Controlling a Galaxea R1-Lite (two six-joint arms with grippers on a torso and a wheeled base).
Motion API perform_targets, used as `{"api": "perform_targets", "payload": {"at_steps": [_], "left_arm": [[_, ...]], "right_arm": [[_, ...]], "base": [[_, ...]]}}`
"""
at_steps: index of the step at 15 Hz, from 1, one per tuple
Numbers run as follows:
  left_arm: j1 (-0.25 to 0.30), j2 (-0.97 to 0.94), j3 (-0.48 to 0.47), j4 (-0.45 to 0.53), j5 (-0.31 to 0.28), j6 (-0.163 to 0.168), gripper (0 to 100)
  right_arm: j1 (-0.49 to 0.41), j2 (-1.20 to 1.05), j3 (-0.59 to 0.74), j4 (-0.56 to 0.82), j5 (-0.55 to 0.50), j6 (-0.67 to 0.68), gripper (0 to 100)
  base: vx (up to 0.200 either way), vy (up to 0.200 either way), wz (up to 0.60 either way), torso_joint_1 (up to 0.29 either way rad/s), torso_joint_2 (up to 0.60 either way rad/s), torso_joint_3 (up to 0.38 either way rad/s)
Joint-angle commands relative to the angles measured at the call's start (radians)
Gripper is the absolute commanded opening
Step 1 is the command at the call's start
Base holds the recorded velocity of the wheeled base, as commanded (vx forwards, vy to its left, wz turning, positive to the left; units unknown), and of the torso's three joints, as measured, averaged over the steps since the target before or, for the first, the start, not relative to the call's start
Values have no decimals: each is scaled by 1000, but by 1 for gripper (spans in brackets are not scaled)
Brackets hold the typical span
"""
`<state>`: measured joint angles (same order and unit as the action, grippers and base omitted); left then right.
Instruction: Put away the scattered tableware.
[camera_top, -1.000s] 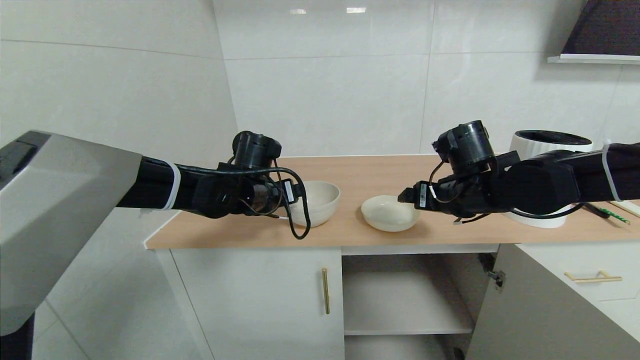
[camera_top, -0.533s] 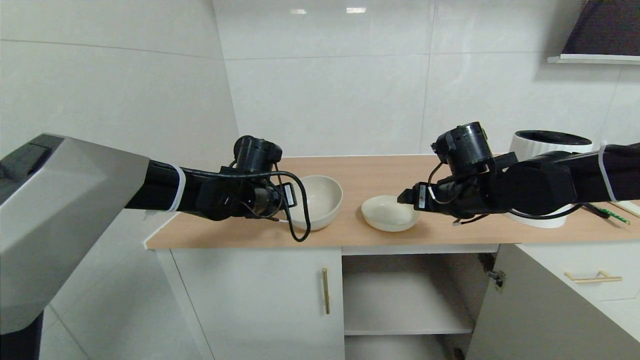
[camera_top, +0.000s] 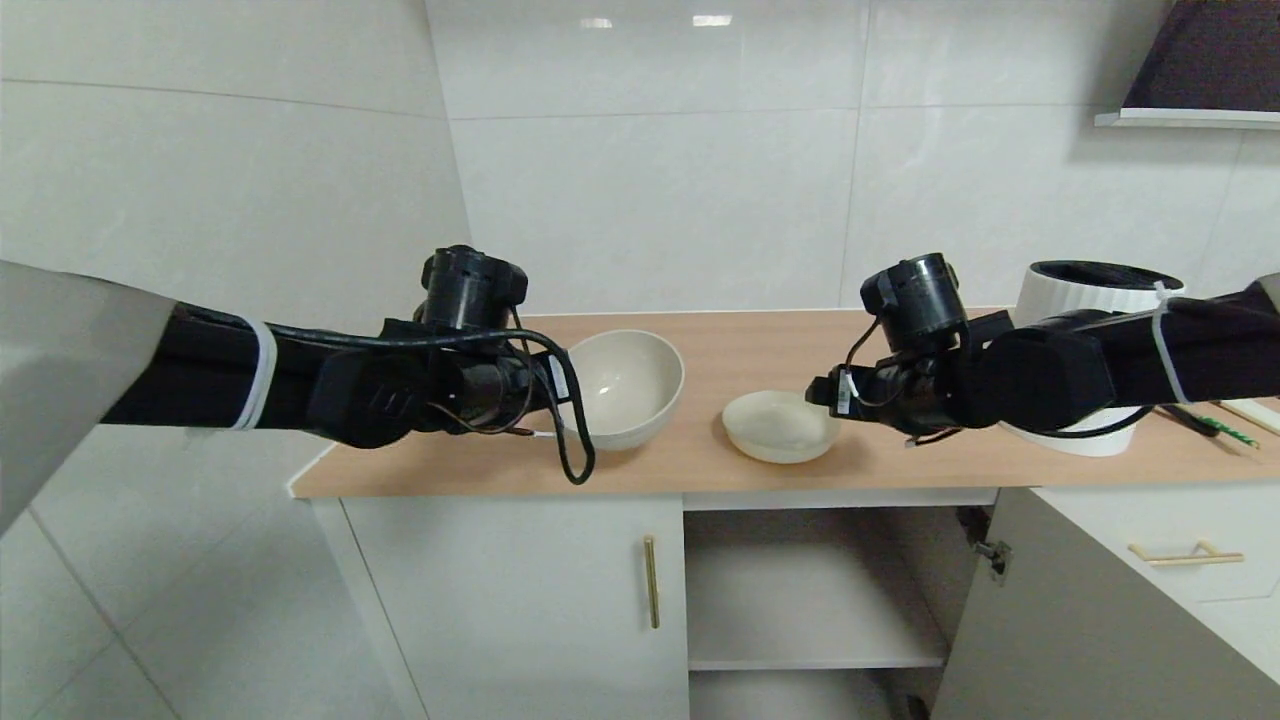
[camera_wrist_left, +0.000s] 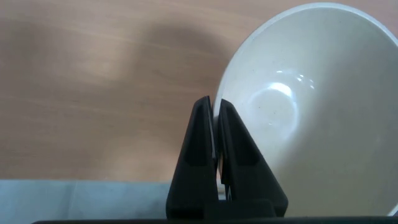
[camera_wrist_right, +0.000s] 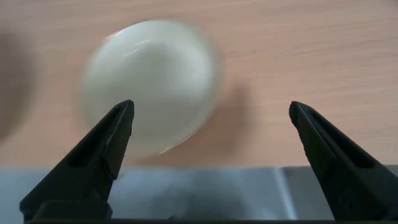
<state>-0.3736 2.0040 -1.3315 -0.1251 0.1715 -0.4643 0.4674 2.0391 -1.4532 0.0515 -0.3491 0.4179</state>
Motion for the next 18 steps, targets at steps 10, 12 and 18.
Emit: {"api": "perform_targets", "payload": {"at_steps": [10,12,18], "left_arm": [[-1,-96,67,-5,-76,1,0],[-1,-105,67,-5,-78,1,0],[-1,-125,72,-4,-78,1,0]], "right_arm": [[-35,154,-85,41,-60,-2,0],[-35,154,-85,41,-53,-2,0],[-39,127,-84,56,-4,6,0]], "base": [[0,0,0,0,0,0],[0,0,0,0,0,0],[0,0,0,0,0,0]]}}
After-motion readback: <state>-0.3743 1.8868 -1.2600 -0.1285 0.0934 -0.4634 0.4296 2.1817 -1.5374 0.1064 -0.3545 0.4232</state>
